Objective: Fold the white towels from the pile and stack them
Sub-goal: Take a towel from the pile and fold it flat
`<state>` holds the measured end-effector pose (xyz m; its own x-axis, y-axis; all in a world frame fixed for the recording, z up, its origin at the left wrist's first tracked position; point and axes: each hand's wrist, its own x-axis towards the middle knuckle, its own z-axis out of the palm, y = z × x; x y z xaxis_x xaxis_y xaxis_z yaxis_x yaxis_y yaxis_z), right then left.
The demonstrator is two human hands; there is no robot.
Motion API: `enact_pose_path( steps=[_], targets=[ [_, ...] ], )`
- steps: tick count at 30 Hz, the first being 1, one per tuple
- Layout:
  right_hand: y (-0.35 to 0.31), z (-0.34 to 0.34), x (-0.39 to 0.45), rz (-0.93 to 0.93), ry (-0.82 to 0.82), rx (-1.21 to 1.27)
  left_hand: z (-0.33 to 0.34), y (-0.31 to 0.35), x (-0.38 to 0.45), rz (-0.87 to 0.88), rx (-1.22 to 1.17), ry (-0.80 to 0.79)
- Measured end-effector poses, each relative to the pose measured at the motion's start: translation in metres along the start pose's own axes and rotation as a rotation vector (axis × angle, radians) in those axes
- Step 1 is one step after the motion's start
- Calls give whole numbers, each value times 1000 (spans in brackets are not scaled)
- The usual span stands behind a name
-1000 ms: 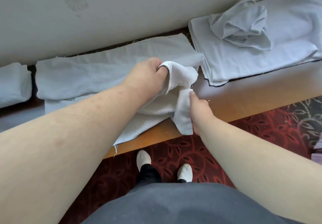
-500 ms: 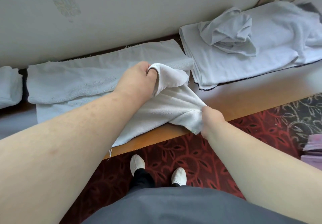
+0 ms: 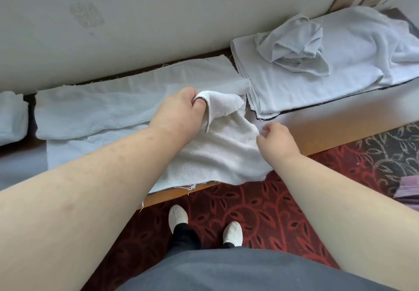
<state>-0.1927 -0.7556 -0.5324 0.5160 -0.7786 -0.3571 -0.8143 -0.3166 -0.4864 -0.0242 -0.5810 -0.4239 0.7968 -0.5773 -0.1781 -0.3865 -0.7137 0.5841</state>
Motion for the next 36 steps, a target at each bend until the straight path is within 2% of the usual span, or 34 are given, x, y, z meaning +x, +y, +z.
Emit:
enact_pose_path(
  steps=[1, 3, 5, 8, 9, 13, 16, 18, 20, 22, 25, 27, 30, 31, 34, 36],
  targets=[
    [-10, 2, 5, -34, 39, 68, 2, -1, -1, 7, 12, -4],
    [-31, 6, 22, 5, -12, 133, 5, -4, -2, 16, 25, -18],
    [-46, 7, 38, 68, -108, 98, 9, -8, -4, 23, 17, -47],
    [-65, 4, 56, 89, -255, -148, 18, -11, -10, 49, 14, -88],
    [-69, 3, 58, 115, -316, -148, 21, -11, -13, 46, 5, -105],
    [-66, 6, 68, 355, -576, 302, 38, -10, -25, 50, -44, -188],
    [-56, 10, 76, 439, -510, 501, 46, -10, -29, 67, -69, -217],
    [-48, 12, 81, 408, -371, 598, 50, -12, -31, 61, -69, -210],
    [-40, 11, 76, 313, -174, 557, 53, -12, -33, 63, -58, -187],
    [-31, 11, 65, 220, -84, 398, 55, -11, -34, 72, -50, -172],
    [-29, 7, 50, 132, -225, 246, 58, -5, -38, 85, -38, -159],
    [-35, -2, 37, 162, -302, 228, 61, 0, -39, 61, -42, -148],
    [-44, -10, 10, 210, -265, 255, 65, 7, -40, 70, -36, -147],
    [-44, -8, 3, 248, -302, 325, 67, 9, -41, 93, -24, -160],
    [-45, -2, -16, 404, -586, 672, 70, 11, -48, 173, 33, -197],
    [-45, -4, -20, 446, -610, 1031, 74, 8, -51, 202, 93, -212]
  ],
)
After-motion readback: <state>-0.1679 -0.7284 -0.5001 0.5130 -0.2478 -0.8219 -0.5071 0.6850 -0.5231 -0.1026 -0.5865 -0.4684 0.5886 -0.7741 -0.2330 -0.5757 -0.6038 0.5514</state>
